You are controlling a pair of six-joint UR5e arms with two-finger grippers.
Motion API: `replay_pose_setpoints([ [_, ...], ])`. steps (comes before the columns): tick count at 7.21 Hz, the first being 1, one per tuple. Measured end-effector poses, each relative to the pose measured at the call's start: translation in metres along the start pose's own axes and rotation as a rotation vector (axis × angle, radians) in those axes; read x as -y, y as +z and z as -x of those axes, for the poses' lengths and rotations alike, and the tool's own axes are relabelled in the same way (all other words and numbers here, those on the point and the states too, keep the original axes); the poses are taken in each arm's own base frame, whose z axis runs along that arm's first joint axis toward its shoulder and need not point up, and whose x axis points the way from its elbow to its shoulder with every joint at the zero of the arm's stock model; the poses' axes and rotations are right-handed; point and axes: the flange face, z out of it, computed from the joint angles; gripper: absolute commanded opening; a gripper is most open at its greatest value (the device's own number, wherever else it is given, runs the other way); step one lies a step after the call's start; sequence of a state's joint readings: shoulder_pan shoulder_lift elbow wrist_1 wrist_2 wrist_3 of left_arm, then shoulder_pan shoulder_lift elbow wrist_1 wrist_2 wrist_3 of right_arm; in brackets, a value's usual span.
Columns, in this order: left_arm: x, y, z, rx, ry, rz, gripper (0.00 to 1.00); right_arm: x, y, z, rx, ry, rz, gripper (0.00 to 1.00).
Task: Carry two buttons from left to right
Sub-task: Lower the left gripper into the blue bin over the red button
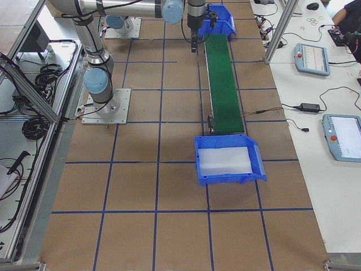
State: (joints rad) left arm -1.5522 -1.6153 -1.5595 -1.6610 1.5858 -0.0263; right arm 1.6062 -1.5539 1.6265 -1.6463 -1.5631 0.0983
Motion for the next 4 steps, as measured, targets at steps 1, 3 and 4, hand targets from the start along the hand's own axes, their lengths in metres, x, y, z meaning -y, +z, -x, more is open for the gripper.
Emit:
replay_pose_setpoints([
  [1,0.002,-0.002,0.001,-0.001,0.011,-0.017,1.00,0.001,0.000,-0.003,0.011,0.008,0.006,1.00],
  [3,0.034,0.007,0.013,0.001,0.034,-0.058,1.00,0.002,0.000,-0.007,0.017,0.017,0.012,1.00],
  [4,0.057,0.015,0.028,-0.006,0.035,-0.062,1.00,0.002,0.001,-0.007,0.017,0.018,0.013,1.00],
])
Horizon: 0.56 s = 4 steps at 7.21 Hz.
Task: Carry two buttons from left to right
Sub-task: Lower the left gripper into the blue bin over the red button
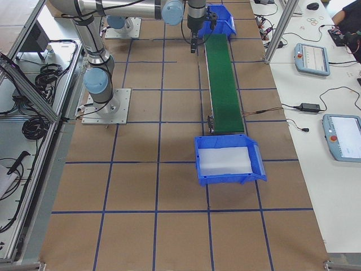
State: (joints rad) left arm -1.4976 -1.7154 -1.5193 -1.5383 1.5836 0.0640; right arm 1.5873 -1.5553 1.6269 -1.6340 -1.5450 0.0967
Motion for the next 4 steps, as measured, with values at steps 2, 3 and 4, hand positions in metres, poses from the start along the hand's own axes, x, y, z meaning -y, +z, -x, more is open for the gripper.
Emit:
replay_pose_setpoints([
  [2,0.046,0.041,0.028,-0.008,0.072,-0.011,1.00,0.000,0.000,-0.001,0.000,0.002,0.001,1.00],
  [3,0.064,0.063,0.036,-0.008,0.091,-0.018,1.00,0.000,0.000,-0.001,0.000,0.002,0.001,1.00],
  [4,0.079,0.085,0.040,-0.006,0.100,-0.027,1.00,0.000,0.000,-0.001,-0.001,0.003,0.001,1.00],
])
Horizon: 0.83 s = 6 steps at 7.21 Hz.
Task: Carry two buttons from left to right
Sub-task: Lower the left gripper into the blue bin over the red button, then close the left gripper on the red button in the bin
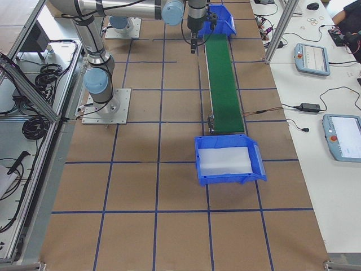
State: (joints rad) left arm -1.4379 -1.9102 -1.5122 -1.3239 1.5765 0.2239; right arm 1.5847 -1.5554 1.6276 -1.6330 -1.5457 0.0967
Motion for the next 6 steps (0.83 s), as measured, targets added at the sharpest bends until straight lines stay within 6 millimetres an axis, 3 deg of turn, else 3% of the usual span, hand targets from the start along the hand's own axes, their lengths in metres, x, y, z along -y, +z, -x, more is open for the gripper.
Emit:
replay_pose_setpoints([
  [1,0.007,0.021,0.003,0.000,0.001,0.002,1.00,0.000,0.000,0.000,0.000,0.000,0.000,1.00],
  [3,0.001,0.057,0.005,-0.004,-0.009,0.018,1.00,0.000,0.000,0.000,-0.001,0.000,0.000,1.00],
  [6,-0.015,0.082,0.010,-0.011,-0.052,0.050,1.00,0.000,0.001,-0.001,-0.002,0.001,0.002,1.00],
])
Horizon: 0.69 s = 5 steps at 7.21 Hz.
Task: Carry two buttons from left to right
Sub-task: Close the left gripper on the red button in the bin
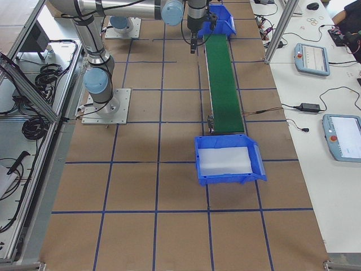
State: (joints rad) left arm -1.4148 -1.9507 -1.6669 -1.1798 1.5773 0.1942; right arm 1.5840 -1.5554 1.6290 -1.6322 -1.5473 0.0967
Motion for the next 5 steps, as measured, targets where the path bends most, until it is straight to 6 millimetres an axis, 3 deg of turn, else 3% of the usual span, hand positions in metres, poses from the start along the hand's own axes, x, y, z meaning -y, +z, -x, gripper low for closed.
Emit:
replay_pose_setpoints([
  [1,-0.003,0.005,0.001,-0.003,-0.029,0.009,1.00,0.000,0.000,0.000,0.001,-0.001,0.000,1.00],
  [2,-0.004,0.009,0.001,-0.006,-0.045,0.016,0.88,0.000,0.000,0.000,0.001,-0.001,0.000,1.00],
  [3,-0.005,0.012,0.001,-0.007,-0.049,0.024,0.69,0.000,-0.001,0.000,0.002,-0.002,-0.003,1.00],
  [4,-0.006,0.014,0.000,-0.008,-0.048,0.028,0.42,0.001,-0.002,0.000,0.003,-0.003,-0.005,1.00],
  [5,-0.007,0.015,0.000,-0.007,-0.046,0.031,0.31,0.001,-0.002,0.000,0.004,-0.004,-0.005,1.00],
])
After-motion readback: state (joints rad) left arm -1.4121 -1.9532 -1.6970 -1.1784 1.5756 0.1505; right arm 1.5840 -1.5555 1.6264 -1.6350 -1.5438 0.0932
